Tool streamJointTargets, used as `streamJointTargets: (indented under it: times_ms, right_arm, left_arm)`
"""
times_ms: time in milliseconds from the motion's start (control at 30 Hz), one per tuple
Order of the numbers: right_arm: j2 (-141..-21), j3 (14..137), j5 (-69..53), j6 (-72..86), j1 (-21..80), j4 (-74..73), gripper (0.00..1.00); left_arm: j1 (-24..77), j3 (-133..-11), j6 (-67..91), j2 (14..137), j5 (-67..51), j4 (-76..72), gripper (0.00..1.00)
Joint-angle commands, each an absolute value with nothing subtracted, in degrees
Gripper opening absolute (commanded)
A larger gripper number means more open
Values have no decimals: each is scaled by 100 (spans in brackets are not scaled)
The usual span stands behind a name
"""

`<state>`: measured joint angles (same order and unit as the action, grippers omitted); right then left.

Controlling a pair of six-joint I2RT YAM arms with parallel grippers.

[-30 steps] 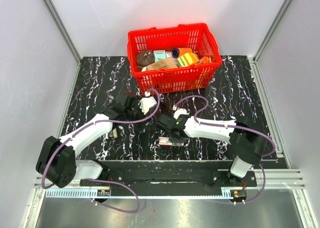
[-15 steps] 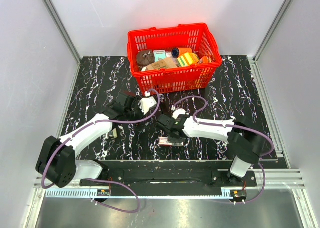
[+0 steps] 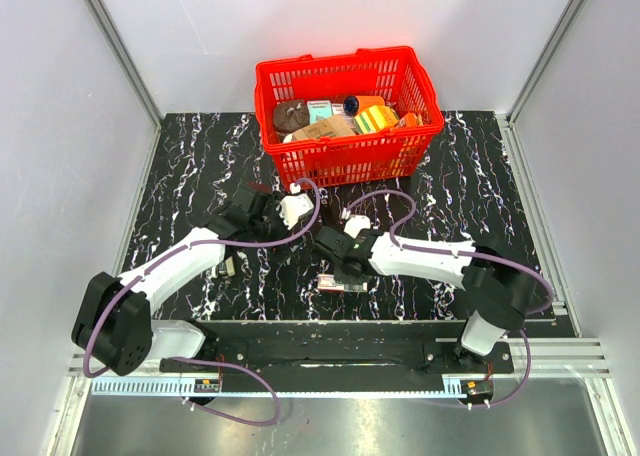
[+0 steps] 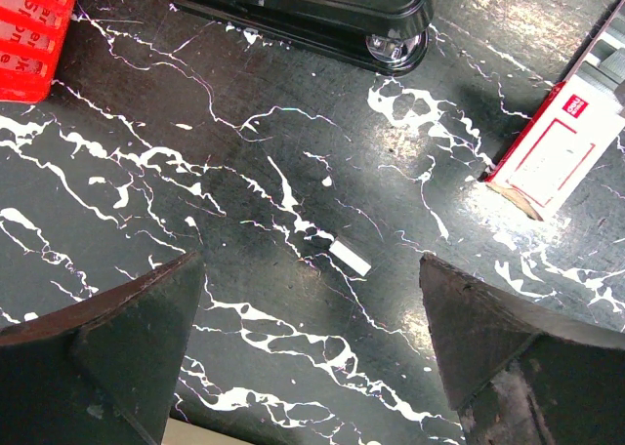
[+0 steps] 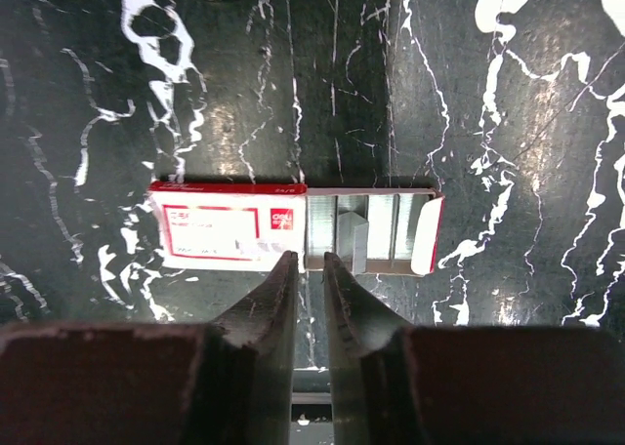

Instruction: Unload the staples from the stapler

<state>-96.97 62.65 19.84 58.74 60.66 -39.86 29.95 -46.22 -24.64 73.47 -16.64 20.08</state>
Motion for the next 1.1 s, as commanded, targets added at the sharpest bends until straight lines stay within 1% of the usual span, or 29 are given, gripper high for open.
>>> streamJointTargets:
  times_ms: [0, 267, 533, 1067]
  right_arm:
    - [-9167, 6153, 2302, 5923, 6108, -3955, 22]
    - [-9061, 5713, 2285, 6126, 6056, -3876, 20]
    - [-9281, 5660, 2153, 6109, 6029, -3692, 18]
    - [-9518, 5792, 1960, 5994, 6029, -3445, 17]
  left_arm:
    - [2988, -4632, -2558, 7295, -1661, 1898, 96]
    - [2988, -4641, -2531, 7286, -1688, 1942, 96]
    - [2988, -4614, -2540, 7269, -1661, 1951, 97]
    - [2988, -4579, -2558, 7286, -1643, 1934, 96]
